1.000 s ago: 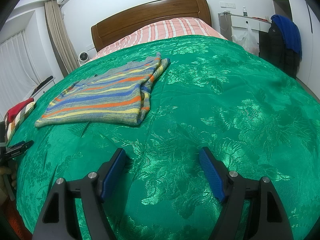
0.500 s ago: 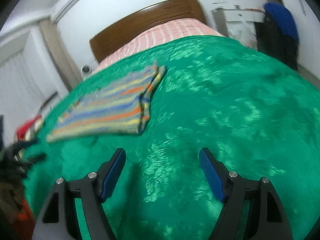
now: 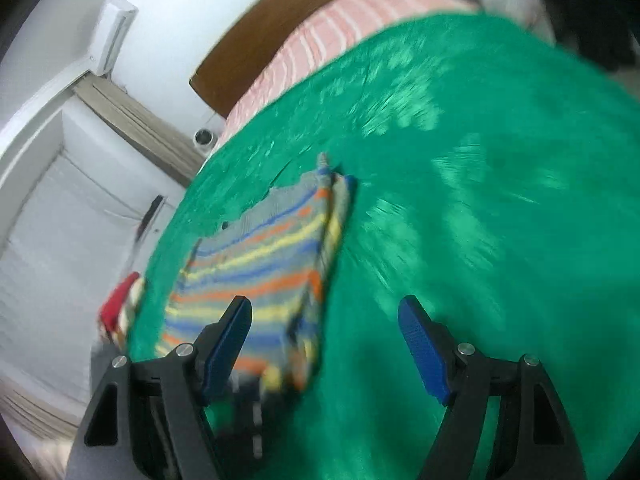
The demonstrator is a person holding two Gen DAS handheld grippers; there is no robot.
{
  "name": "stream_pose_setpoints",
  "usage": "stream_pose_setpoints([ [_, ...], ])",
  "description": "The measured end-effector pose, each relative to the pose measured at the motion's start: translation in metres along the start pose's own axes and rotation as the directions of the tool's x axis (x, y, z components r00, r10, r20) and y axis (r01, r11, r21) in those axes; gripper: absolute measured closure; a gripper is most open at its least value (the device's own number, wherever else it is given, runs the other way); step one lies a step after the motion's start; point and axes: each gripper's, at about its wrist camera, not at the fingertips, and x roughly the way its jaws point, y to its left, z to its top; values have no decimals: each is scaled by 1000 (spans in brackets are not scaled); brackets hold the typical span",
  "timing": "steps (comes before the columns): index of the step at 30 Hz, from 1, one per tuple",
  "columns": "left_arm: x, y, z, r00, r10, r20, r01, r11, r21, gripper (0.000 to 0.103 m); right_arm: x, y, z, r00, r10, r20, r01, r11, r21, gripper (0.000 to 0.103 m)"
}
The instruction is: Fold small clothes
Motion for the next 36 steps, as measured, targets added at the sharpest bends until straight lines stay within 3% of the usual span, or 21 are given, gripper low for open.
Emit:
stream_pose_setpoints([
  [1,-2,0,1,1000,-11,12,11,1000,-9,95,23,-1,14,998,39,-42,-38,999,27,28],
  [3,-10,8,1,999,-40,32,41,998,-50,95,64,-1,33,996,36,-87,-31,998,57,28],
  [4,-16,17,1,997,-64,42,68,994,-89,96,79,0,39,995,20,-95,-15,998,60,35],
  [5,-21,25,0,996,-78,52,84,990,-118,96,94,2,45,995,9,-101,-3,998,59,46],
  [6,-31,38,-2,993,-93,72,104,982,-160,96,107,5,52,995,-5,-101,11,998,57,85],
  [7,-39,46,-4,992,-95,85,109,977,-183,96,113,10,56,995,-27,-92,33,998,60,95],
  [9,-61,77,-13,989,-88,122,116,961,-251,96,117,31,63,997,23,-70,-19,999,51,95],
  [11,-87,115,-29,985,-74,153,124,931,-343,96,117,72,66,996,55,-64,-56,998,-28,95],
  [15,-121,185,-69,986,-15,167,100,853,-513,96,144,158,64,990,94,-106,-111,981,-158,95],
  [19,-135,236,-110,988,60,139,42,777,-628,96,200,231,45,981,87,-172,-130,956,-261,95],
  [23,-130,267,-142,992,96,85,-8,712,-702,96,266,273,19,973,46,-228,-114,949,-295,95],
  [24,-126,272,-146,993,103,65,-26,702,-712,93,278,280,13,971,37,-235,-109,947,-302,95],
  [25,-119,279,-151,993,113,21,-63,688,-723,83,295,289,6,969,29,-244,-105,946,-307,94],
  [26,-116,283,-154,992,122,-10,-91,679,-728,76,302,291,0,968,31,-250,-108,947,-303,89],
  [27,-116,290,-161,991,132,-32,-113,670,-734,62,310,292,-5,965,43,-258,-118,952,-282,81],
  [28,-119,293,-166,989,141,-38,-123,662,-740,50,314,292,-10,962,75,-264,-140,962,-237,62],
  [29,-126,297,-171,989,149,-20,-113,655,-747,47,310,289,-13,960,106,-260,-161,967,-199,54],
  [32,-139,306,-177,985,169,32,-87,649,-756,44,276,283,-17,973,137,-189,-176,961,-214,51],
  [34,-150,304,-182,986,158,53,-64,654,-754,44,244,286,-21,984,88,-157,-135,938,-320,52],
  [36,-148,296,-177,988,142,56,-55,673,-738,44,213,291,-34,987,44,-155,-109,890,-443,56],
])
